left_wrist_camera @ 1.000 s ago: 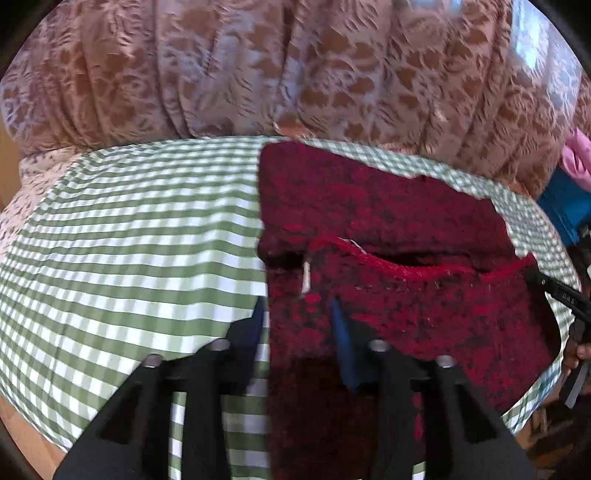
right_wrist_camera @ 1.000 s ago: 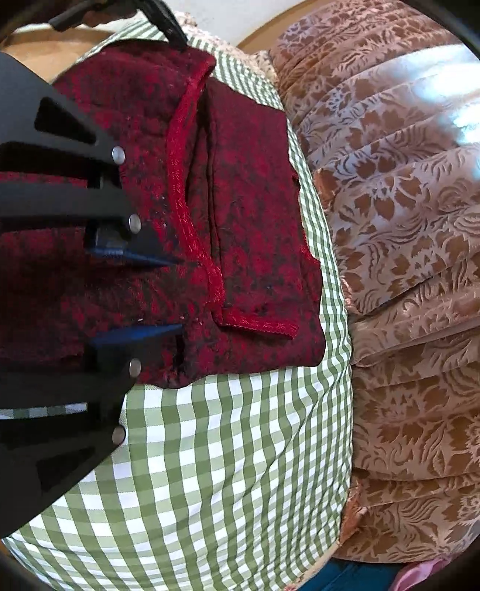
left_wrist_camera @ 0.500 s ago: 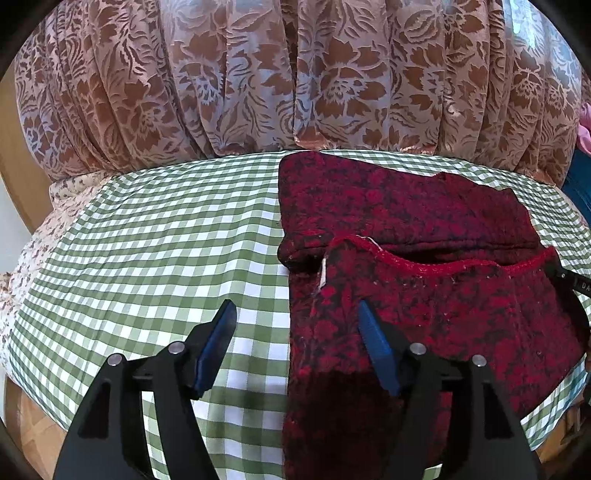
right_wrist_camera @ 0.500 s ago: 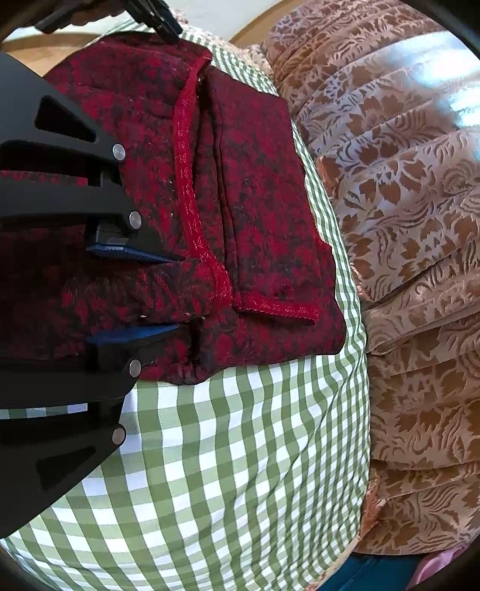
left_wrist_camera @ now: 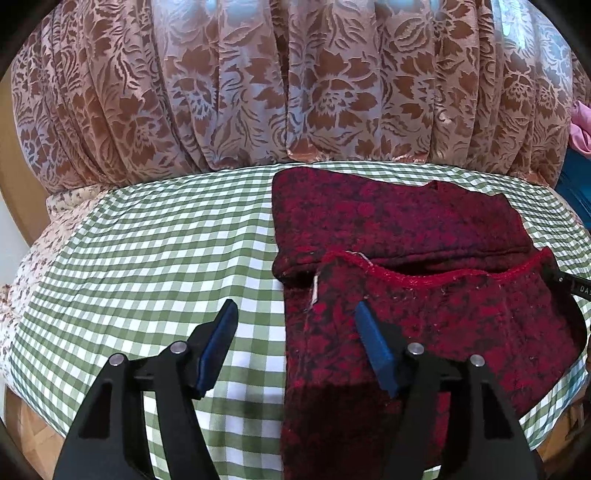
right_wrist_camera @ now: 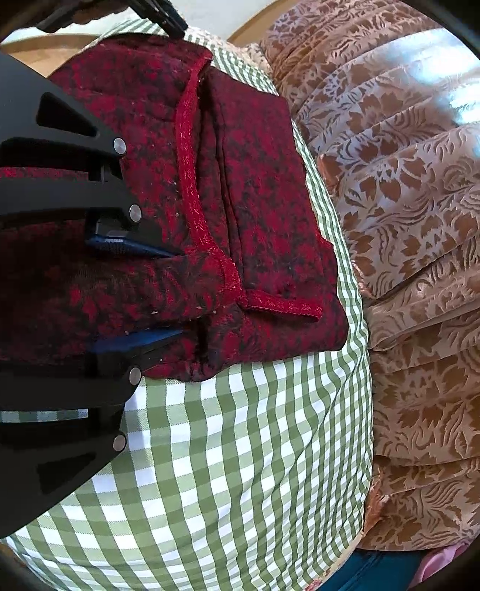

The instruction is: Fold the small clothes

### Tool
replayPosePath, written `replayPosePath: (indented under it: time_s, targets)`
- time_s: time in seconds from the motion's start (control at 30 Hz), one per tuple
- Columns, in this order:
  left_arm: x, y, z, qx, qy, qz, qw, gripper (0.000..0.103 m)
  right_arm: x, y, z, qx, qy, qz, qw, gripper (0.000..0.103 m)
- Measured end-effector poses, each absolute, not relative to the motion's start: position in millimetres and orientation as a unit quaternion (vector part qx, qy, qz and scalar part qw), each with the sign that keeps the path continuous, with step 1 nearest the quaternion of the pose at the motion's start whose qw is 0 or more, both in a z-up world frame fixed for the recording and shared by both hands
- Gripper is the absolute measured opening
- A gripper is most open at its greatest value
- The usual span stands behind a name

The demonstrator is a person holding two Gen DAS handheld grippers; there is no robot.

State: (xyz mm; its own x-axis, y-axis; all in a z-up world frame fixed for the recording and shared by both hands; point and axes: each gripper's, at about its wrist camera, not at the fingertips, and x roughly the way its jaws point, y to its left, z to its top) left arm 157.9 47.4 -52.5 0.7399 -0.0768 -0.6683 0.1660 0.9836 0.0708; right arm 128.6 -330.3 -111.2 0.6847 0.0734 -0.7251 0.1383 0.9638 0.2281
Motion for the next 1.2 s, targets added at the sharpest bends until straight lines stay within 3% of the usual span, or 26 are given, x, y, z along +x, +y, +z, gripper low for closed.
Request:
replayPosePath:
  time_s: [0.03,0.1,0.17,0.33,0.4,0.43,0.47,0.67,0.8,0.83,0.87,0.97,1.03,1.07,1.13,1.2]
  targets:
    - [159,46,-53,0.064,0.355,-0.068,0.930,0.054,127,-330,-110,0.132,0.396,-0.018,0.909,0.035]
    - [161,42,-57,0.067,0.363,-0.083,0.926,0.031,125,-328,-108,0.123,0.397,-0.017,0.909,0.035]
    - [162,41,-61,0.067,0.368,-0.088,0.923,0.021,121,-322,-107,0.104,0.398,-0.016,0.911,0.032]
    - [152,38,-63,0.068,0.358,-0.091,0.927,0.014,114,-318,-100,0.092,0.392,-0.014,0.915,0.025]
    - [148,40,-63,0.067,0.355,-0.091,0.928,0.024,114,-318,-100,0.091,0.393,-0.013,0.915,0.025]
    - [147,44,-63,0.057,0.353,-0.087,0.930,0.035,114,-318,-101,0.092,0.394,-0.013,0.914,0.025]
    - [144,51,-63,0.041,0.350,-0.081,0.932,0.052,113,-320,-100,0.095,0.394,-0.012,0.914,0.025]
    - [140,85,-61,-0.024,0.351,-0.101,0.931,0.054,105,-326,-91,0.118,0.385,0.001,0.915,0.032]
    - [141,90,-59,-0.039,0.345,-0.127,0.929,0.063,101,-326,-89,0.116,0.386,0.004,0.915,0.032]
    - [143,88,-59,-0.039,0.347,-0.138,0.927,0.063,101,-326,-88,0.115,0.386,0.006,0.915,0.036]
    - [145,83,-60,-0.033,0.349,-0.150,0.924,0.063,101,-325,-88,0.113,0.385,0.007,0.916,0.047]
    - [151,62,-64,0.007,0.352,-0.159,0.922,0.063,105,-325,-89,0.111,0.385,0.006,0.916,0.050]
    - [160,50,-72,0.026,0.365,-0.164,0.916,0.051,112,-325,-93,0.110,0.392,0.005,0.913,0.050]
    - [165,43,-79,0.034,0.379,-0.173,0.909,0.026,115,-324,-95,0.108,0.396,0.006,0.912,0.050]
    - [165,36,-84,0.055,0.381,-0.159,0.909,0.020,118,-321,-98,0.096,0.400,0.006,0.911,0.032]
    - [159,35,-83,0.054,0.373,-0.156,0.913,0.017,117,-317,-100,0.083,0.401,0.005,0.912,0.024]
